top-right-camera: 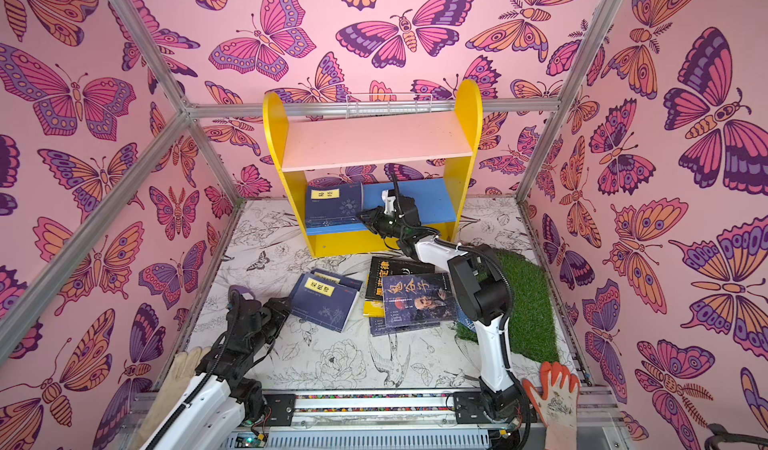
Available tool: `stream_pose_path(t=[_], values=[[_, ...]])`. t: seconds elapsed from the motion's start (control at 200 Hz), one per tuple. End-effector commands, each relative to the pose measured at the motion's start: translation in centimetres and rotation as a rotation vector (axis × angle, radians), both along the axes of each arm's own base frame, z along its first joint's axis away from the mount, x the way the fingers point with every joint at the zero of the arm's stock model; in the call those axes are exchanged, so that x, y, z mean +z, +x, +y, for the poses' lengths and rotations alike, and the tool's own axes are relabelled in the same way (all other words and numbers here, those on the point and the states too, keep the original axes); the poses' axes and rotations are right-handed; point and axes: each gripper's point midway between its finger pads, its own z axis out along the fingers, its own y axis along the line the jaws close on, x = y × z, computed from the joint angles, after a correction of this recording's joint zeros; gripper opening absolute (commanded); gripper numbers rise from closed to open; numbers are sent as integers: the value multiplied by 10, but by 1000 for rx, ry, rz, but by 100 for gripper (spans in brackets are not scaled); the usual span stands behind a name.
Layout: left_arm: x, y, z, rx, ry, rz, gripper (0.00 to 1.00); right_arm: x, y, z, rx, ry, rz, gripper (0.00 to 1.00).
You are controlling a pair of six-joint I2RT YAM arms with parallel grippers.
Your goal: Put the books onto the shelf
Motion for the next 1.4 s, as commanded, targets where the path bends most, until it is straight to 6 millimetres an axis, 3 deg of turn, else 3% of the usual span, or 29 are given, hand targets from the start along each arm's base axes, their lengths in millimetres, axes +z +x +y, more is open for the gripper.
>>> stream_pose_path(t=[0.0,0.316,0.646,0.701,0.867,1.097,1.237,1.398], values=[[-13,-6,0,-7,5,38,61,6,-8,1,35,8,0,0],[-16,-6,0,-5,5,48,62,-1,2,6,44,-47,23,0],[-16,-5,-1,-8,-1,52,62,4,11,11,23,-108,20,7],[-16,-4,-1,-9,0,52,62,3,11,10,20,-125,22,11],[-15,-4,-1,-10,-3,52,62,3,10,7,2,-202,17,38],[-14,-4,-2,-10,-3,50,62,8,7,-14,-45,-431,-36,58],[-14,-4,-2,-10,-3,50,62,9,4,-34,-69,-618,-97,64],[-15,-4,-2,-12,-1,52,62,16,-3,-46,-60,-703,-149,63]])
